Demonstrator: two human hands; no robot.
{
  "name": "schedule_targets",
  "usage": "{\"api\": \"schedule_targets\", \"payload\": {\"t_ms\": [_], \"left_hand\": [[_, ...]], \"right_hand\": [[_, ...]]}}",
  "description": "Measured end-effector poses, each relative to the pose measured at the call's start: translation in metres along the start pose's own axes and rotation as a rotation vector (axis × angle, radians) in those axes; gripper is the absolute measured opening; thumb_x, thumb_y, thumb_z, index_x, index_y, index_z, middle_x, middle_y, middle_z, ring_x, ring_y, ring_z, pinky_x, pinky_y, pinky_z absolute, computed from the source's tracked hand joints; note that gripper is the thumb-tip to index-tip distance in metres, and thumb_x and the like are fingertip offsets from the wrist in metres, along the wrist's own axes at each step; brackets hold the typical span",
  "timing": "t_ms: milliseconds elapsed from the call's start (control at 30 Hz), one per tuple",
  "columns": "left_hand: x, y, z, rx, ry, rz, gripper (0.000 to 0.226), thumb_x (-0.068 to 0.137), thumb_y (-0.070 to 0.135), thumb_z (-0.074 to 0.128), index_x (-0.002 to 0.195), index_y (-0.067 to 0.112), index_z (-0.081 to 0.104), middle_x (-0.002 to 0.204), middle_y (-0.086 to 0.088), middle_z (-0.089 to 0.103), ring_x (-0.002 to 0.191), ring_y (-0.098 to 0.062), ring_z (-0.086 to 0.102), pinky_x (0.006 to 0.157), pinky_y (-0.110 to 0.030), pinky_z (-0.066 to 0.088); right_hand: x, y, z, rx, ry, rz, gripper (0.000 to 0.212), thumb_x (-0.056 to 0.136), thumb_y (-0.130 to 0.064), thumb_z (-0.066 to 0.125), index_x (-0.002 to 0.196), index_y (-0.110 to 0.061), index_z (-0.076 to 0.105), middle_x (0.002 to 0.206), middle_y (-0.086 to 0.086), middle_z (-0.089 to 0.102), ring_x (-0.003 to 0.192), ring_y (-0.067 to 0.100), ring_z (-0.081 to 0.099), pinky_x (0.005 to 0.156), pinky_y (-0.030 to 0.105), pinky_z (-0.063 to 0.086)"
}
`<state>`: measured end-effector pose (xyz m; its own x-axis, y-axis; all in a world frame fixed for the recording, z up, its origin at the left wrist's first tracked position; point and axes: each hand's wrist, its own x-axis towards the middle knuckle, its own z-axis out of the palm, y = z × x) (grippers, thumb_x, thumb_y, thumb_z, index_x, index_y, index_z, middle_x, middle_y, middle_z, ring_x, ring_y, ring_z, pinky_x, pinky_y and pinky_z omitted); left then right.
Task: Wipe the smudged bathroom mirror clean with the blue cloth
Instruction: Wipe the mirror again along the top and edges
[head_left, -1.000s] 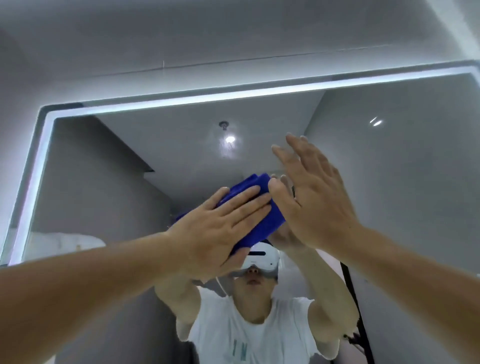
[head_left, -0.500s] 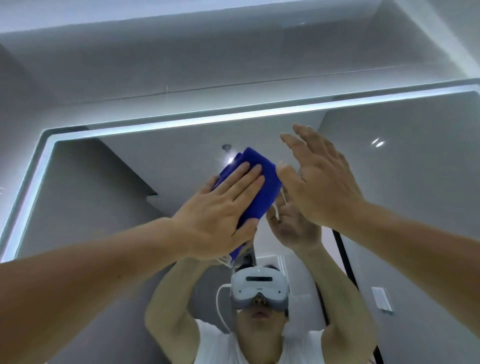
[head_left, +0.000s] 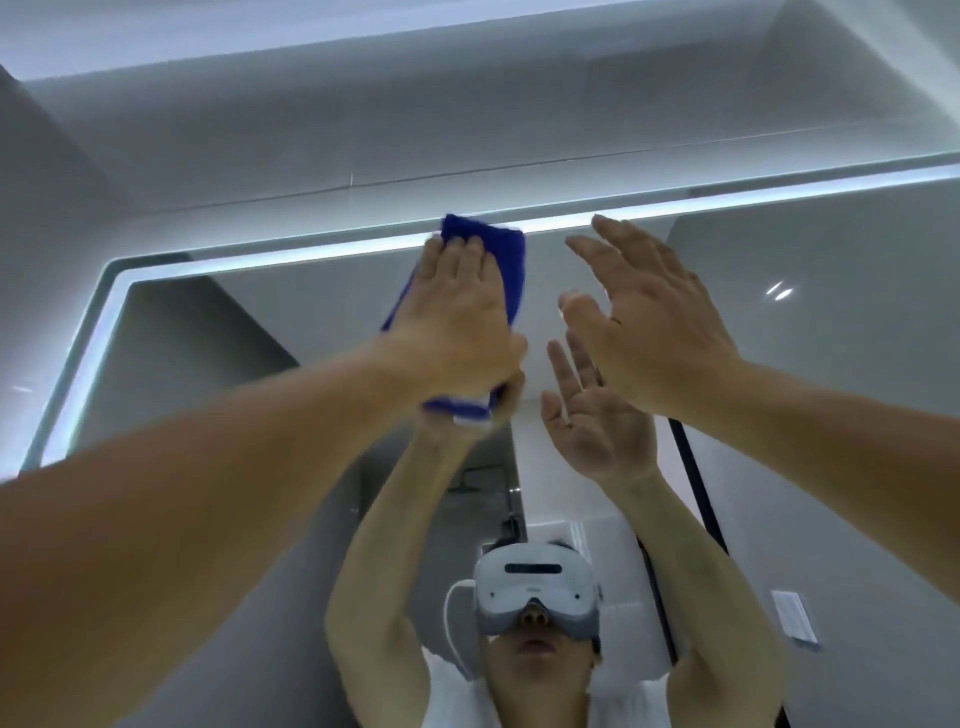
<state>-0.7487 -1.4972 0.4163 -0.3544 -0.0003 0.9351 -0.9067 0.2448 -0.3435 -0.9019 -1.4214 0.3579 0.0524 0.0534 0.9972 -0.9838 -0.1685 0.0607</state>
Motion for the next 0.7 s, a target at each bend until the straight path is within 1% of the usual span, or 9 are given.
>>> {"api": "schedule_targets", "payload": {"t_ms": [33, 100, 133, 200, 267, 333, 367, 533, 700], "left_hand": [[-0.027, 0.008, 0.004, -0.003, 0.042, 0.056, 0.076, 0.082, 0.047, 0.039, 0.142, 0.002, 0.032, 0.15, -0.016, 0.035, 0.138, -0.034, 0.031, 0.119, -0.047, 0.013], [-0.064, 0.015, 0.015, -0.132, 0.071, 0.111, 0.07, 0.081, 0.046, 0.039, 0.139, 0.007, 0.035, 0.148, -0.011, 0.036, 0.135, -0.031, 0.032, 0.117, -0.044, 0.019], [-0.064, 0.01, 0.017, -0.205, 0.049, 0.111, 0.069, 0.083, 0.044, 0.04, 0.142, 0.009, 0.03, 0.151, -0.009, 0.03, 0.138, -0.028, 0.028, 0.117, -0.043, 0.019], [-0.028, -0.007, 0.014, -0.195, 0.021, 0.111, 0.074, 0.089, 0.039, 0.038, 0.152, 0.011, 0.012, 0.161, -0.005, 0.009, 0.148, -0.025, 0.008, 0.121, -0.041, 0.011], [0.023, -0.03, -0.001, -0.146, -0.022, 0.006, 0.078, 0.093, 0.035, 0.035, 0.154, 0.006, -0.003, 0.164, -0.007, -0.009, 0.15, -0.021, -0.01, 0.123, -0.039, 0.001], [0.055, -0.052, -0.005, -0.142, -0.066, -0.13, 0.079, 0.094, 0.035, 0.036, 0.154, 0.005, -0.006, 0.163, -0.009, -0.013, 0.15, -0.022, -0.012, 0.122, -0.039, -0.001], [0.06, -0.058, -0.002, -0.131, -0.076, -0.15, 0.08, 0.094, 0.037, 0.034, 0.154, 0.007, -0.008, 0.163, -0.008, -0.014, 0.15, -0.021, -0.012, 0.122, -0.039, -0.002], [0.028, -0.037, 0.012, -0.193, -0.016, -0.04, 0.086, 0.081, 0.046, 0.021, 0.154, 0.017, -0.013, 0.164, 0.0, -0.014, 0.15, -0.016, -0.014, 0.122, -0.04, -0.004], [-0.005, -0.022, 0.028, -0.196, 0.044, 0.16, 0.065, 0.1, 0.043, 0.018, 0.154, 0.023, -0.011, 0.163, 0.008, -0.014, 0.148, -0.009, -0.018, 0.12, -0.034, -0.008]], "right_hand": [[-0.002, -0.002, 0.001, 0.004, 0.0, -0.001, 0.067, 0.087, -0.051, 0.023, 0.151, -0.031, 0.026, 0.162, -0.008, 0.015, 0.149, 0.016, 0.009, 0.118, 0.04, 0.01], [-0.007, -0.006, 0.002, 0.008, -0.001, -0.003, 0.067, 0.087, -0.052, 0.022, 0.151, -0.031, 0.026, 0.162, -0.007, 0.015, 0.149, 0.016, 0.01, 0.118, 0.042, 0.011], [-0.008, -0.009, 0.003, 0.006, -0.005, -0.008, 0.068, 0.087, -0.052, 0.021, 0.151, -0.031, 0.026, 0.162, -0.007, 0.015, 0.149, 0.016, 0.009, 0.118, 0.042, 0.011], [-0.007, -0.011, 0.003, -0.015, -0.017, -0.026, 0.069, 0.087, -0.053, 0.02, 0.152, -0.031, 0.025, 0.162, -0.007, 0.014, 0.149, 0.016, 0.008, 0.118, 0.041, 0.01], [-0.004, -0.012, 0.002, -0.022, -0.02, -0.034, 0.07, 0.086, -0.055, 0.02, 0.152, -0.032, 0.025, 0.162, -0.007, 0.013, 0.149, 0.016, 0.008, 0.118, 0.04, 0.008], [0.0, -0.013, 0.001, -0.004, -0.005, -0.045, 0.071, 0.085, -0.055, 0.021, 0.152, -0.031, 0.026, 0.162, -0.007, 0.014, 0.149, 0.015, 0.008, 0.118, 0.04, 0.007], [0.002, -0.013, 0.001, 0.001, 0.007, -0.057, 0.07, 0.085, -0.054, 0.023, 0.151, -0.031, 0.027, 0.162, -0.007, 0.015, 0.149, 0.015, 0.008, 0.118, 0.039, 0.008], [0.004, -0.016, 0.012, -0.005, 0.029, -0.06, 0.066, 0.087, -0.052, 0.023, 0.151, -0.032, 0.028, 0.162, -0.009, 0.016, 0.149, 0.015, 0.009, 0.117, 0.039, 0.008], [-0.002, -0.028, 0.027, 0.022, 0.023, -0.08, 0.066, 0.088, -0.051, 0.024, 0.15, -0.029, 0.029, 0.16, -0.005, 0.021, 0.148, 0.016, 0.013, 0.117, 0.041, 0.014]]}}
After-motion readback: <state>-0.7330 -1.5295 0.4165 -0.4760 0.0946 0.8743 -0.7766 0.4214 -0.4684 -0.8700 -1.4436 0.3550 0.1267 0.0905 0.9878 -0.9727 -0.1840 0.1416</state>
